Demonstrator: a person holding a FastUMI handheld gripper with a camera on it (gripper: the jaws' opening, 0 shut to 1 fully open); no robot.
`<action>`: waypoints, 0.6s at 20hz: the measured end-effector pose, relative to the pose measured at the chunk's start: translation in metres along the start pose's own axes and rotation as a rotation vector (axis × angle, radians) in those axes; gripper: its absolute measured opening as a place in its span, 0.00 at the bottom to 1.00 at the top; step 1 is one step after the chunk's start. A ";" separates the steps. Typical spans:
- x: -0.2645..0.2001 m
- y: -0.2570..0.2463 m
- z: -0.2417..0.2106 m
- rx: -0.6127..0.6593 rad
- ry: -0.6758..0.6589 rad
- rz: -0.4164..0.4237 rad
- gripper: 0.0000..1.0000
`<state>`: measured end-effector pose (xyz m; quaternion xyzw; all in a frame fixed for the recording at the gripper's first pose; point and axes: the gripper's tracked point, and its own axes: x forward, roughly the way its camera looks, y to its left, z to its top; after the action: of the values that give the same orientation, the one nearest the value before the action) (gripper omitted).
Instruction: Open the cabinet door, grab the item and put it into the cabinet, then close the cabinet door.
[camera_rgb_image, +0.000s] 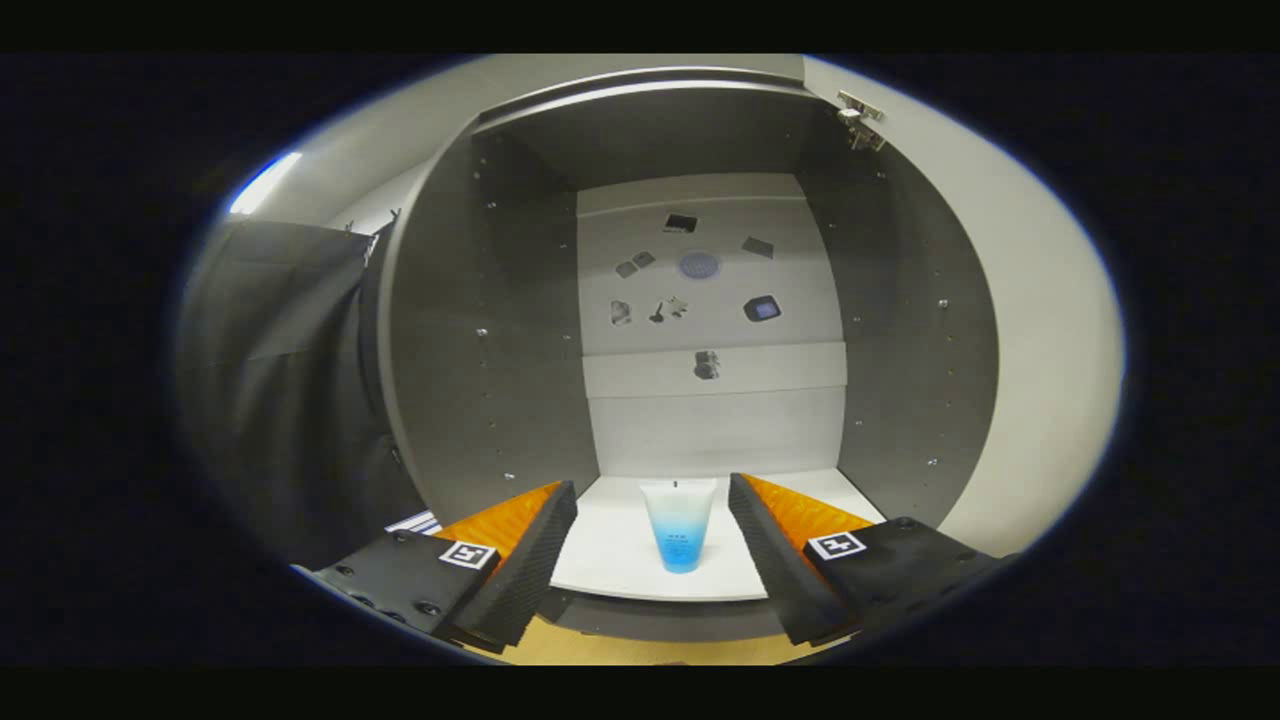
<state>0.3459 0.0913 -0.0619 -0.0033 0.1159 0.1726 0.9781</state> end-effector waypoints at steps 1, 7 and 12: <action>-0.015 0.009 0.005 -0.002 -0.004 0.021 0.98; -0.114 0.058 0.031 -0.029 -0.056 0.154 0.98; -0.186 0.083 0.035 -0.022 -0.086 0.297 0.97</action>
<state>0.1556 0.1077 0.0169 0.0106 0.0710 0.3166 0.9458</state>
